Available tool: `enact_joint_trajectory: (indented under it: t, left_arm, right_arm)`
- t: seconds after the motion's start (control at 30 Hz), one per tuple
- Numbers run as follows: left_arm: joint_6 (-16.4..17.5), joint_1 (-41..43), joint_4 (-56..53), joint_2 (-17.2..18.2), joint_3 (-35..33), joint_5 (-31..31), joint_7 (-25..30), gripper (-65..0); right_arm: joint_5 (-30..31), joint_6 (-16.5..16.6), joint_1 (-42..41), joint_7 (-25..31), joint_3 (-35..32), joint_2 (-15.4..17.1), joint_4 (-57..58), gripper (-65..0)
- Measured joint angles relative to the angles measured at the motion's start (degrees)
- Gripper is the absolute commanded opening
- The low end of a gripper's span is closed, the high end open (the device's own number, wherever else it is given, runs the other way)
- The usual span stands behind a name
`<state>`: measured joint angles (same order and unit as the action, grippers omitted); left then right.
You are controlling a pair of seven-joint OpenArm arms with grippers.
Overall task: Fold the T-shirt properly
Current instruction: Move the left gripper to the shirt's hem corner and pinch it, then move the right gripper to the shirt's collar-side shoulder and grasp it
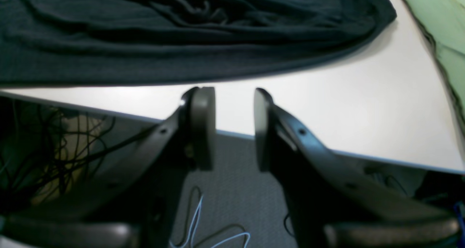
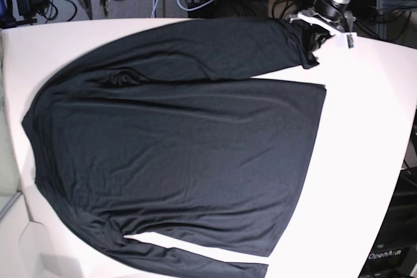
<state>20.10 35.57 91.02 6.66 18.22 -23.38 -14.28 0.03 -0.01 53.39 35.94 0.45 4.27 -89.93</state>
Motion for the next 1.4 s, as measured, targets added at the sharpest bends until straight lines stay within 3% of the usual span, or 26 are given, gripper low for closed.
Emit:
enact_joint_trajectory:
  t: [0.37, 0.7, 0.8, 1.03, 1.17, 1.33, 1.4]
  left_arm:
    - [-1.0, 3.2, 6.6, -1.2, -0.3, 2.2, -5.1, -63.0]
    - [-0.8, 3.2, 9.7, -1.4, 0.4, 2.1, -4.9, -63.0]
    - [-1.2, 3.2, 10.4, -1.4, 2.4, -0.7, -4.8, -63.0]
    - [-0.5, 2.3, 10.6, -0.9, 7.6, -4.7, -11.6, -63.0]
    - [3.7, 0.9, 10.7, -1.0, 7.6, -5.0, -13.0, -63.0]
    - [3.1, 1.1, 10.7, -1.2, 7.8, -4.8, -13.4, -63.0]
    - [3.1, 1.1, 10.7, -1.2, 7.8, -4.8, -13.4, -63.0]
  right_arm:
    - [0.0, 0.0, 0.0, 0.0, 0.1, 0.0, 0.0, -46.1]
    - [0.0, 0.0, 0.0, 0.0, 0.1, 0.0, 0.0, -46.1]
    - [0.0, 0.0, -1.3, -0.1, 0.1, 0.1, -0.1, -46.1]
    - [0.2, 0.1, -4.0, -11.5, 0.2, 0.4, -4.9, -46.1]
    - [0.3, 0.2, -6.1, -16.9, 0.2, 0.4, -7.9, -46.1]
    - [0.6, 0.1, -9.6, -23.6, 0.2, 0.3, -9.9, -45.8]
    - [3.7, 0.2, -10.4, -26.5, 0.5, 0.3, -9.9, -43.1]
